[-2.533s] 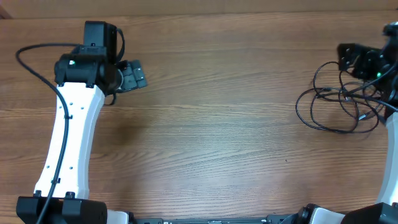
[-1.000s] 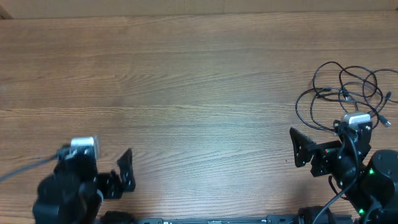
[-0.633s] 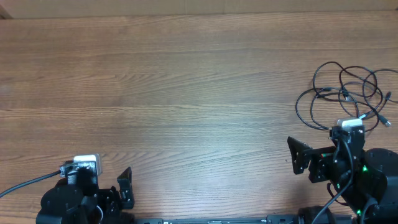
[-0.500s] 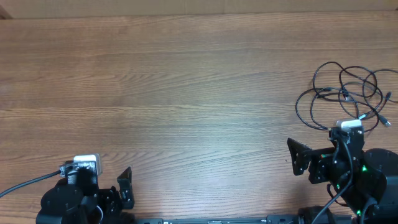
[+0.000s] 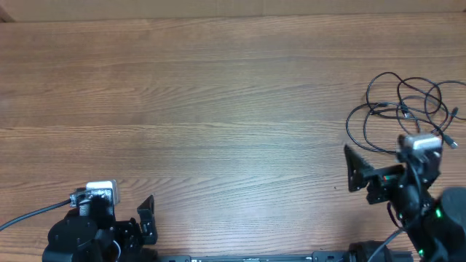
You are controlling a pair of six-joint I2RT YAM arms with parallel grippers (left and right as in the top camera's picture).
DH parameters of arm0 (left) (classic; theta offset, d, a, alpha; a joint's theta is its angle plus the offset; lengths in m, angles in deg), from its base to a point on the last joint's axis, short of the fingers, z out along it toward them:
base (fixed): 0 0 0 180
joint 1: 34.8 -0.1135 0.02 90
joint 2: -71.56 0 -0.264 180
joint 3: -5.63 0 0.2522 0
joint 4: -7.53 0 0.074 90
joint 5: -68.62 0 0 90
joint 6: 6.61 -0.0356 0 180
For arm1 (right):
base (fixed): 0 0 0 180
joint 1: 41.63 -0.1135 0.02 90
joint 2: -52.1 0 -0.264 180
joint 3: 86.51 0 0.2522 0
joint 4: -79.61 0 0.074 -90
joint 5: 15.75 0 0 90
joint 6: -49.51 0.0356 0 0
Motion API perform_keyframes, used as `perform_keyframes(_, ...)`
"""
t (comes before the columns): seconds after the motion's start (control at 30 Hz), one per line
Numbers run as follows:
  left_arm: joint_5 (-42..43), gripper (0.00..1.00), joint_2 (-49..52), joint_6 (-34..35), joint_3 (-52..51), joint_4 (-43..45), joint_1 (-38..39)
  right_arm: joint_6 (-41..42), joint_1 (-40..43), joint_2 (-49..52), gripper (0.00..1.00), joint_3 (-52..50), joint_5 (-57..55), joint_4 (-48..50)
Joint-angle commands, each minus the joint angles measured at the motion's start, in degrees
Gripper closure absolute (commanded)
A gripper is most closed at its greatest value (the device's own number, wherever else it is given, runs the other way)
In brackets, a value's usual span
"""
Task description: Untangle cables
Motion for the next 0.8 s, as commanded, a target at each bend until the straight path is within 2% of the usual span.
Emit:
perform_keyframes(0.0,-0.6,0.00,-0.3,-0.2,-0.2,0.1,0.0,-1.3,0.0,-5.3,0.00,-5.2,-0.5,5.6)
perform_keyframes(0.4,-0.6,0.01,-0.3,-0.2,-0.2,0.1,0.0,-1.6,0.0,-25.7,0.00,-35.0,-1.0,43.4)
perform_keyframes(0.47,-0.6,0.01,-0.3,-0.2,-0.2,0.1,0.0,-1.6,-0.2,-25.7,0.00,-39.2,-1.0,50.4)
perform_keyframes(0.63,-0.6,0.00,-0.3,-0.2,-0.2,0.1,0.0,-1.6,-0.3,-25.8,0.00,-46.1,-1.7,59.5)
perform_keyframes(0.77,-0.6,0.00,-0.3,-0.2,-0.2,0.1,0.0,-1.7,-0.3,-25.8,0.00,-49.0,-4.1,60.4)
